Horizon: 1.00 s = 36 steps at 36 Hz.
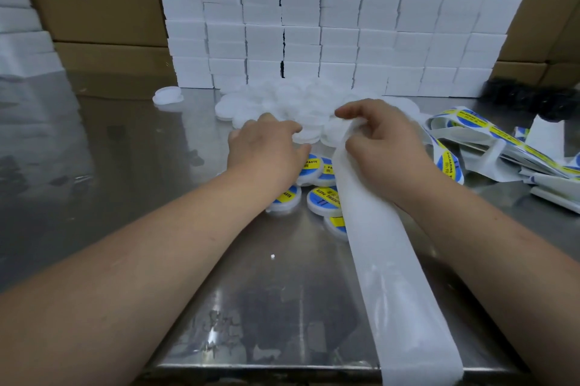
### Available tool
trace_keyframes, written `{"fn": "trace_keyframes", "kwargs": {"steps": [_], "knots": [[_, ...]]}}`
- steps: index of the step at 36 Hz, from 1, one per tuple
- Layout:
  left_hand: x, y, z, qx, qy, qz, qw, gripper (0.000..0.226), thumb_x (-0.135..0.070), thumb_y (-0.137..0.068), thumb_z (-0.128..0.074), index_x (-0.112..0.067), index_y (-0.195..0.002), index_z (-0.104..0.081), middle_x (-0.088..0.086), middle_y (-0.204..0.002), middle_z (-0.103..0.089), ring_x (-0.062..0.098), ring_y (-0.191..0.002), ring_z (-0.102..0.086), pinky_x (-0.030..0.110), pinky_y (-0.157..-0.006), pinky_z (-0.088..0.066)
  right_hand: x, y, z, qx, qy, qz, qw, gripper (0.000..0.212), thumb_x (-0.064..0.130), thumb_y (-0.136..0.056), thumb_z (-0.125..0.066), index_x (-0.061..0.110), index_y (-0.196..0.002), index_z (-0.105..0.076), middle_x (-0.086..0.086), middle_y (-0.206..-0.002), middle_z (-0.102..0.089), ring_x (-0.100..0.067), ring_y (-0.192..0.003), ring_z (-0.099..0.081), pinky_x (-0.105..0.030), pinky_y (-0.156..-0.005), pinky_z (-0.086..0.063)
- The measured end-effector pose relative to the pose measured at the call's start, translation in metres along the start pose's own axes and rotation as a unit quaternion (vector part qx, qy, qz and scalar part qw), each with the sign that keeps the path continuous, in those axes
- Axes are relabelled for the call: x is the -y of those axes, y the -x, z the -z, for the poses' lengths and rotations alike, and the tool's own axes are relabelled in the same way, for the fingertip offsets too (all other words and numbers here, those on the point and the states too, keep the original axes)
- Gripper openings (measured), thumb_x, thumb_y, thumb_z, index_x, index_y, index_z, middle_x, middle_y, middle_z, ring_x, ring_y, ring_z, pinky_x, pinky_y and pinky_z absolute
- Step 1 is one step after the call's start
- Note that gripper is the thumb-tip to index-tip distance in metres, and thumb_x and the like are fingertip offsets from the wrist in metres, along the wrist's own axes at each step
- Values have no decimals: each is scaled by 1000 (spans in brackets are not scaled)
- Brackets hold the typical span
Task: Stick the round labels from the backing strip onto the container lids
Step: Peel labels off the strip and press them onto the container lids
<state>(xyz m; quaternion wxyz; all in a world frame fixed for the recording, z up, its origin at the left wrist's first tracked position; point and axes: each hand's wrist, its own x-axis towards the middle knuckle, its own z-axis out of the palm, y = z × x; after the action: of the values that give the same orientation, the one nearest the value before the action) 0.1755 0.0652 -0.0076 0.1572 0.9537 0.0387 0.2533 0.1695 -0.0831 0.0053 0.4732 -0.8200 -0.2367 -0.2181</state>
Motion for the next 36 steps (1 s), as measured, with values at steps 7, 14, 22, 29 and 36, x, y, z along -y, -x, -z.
{"fn": "trace_keyframes", "kwargs": {"steps": [7, 14, 22, 29, 36], "knots": [[-13, 14, 7, 2, 228, -113, 967, 38, -34, -91, -48, -28, -128, -54, -8, -112, -61, 16, -113, -47, 31, -102, -31, 1, 2, 4, -27, -35, -14, 999, 45, 2, -81, -51, 36, -108, -42, -1, -118, -50, -8, -87, -49, -5, -66, -37], [-19, 22, 12, -14, 322, -162, 933, 50, -41, -83, -42, -18, -123, -60, -7, -108, -62, 6, -104, -47, 15, -87, -32, 4, 1, 3, -49, -143, -45, 987, 43, 5, -80, -59, 32, -110, -42, 14, -114, -51, 8, -80, -56, -13, -60, -47], [-19, 22, 12, -56, 333, -118, 934, 33, -22, -85, -62, -20, -119, -62, -22, -93, -53, -6, -94, -47, 2, -80, -32, 3, -6, 5, -80, -215, -114, 967, 12, 16, -80, -58, 23, -88, -53, 7, -83, -56, -12, -78, -54, -33, -74, -47], [-21, 25, 17, -92, 332, -117, 932, 36, -24, -87, -59, -15, -122, -60, -13, -98, -54, -1, -95, -47, 9, -83, -33, -2, -8, 7, -101, -130, -169, 972, 36, 36, -86, -44, 12, -67, -63, 0, -68, -67, -14, -60, -61, -34, -67, -50], [-26, 32, 25, -73, 246, -209, 944, 44, -30, -79, -53, -14, -120, -61, 0, -96, -64, 23, -95, -55, 33, -92, -38, 4, -10, 13, -95, -162, -206, 960, 49, 57, -66, -43, 18, -86, -66, -1, -94, -71, -17, -89, -67, -44, -89, -50]]}}
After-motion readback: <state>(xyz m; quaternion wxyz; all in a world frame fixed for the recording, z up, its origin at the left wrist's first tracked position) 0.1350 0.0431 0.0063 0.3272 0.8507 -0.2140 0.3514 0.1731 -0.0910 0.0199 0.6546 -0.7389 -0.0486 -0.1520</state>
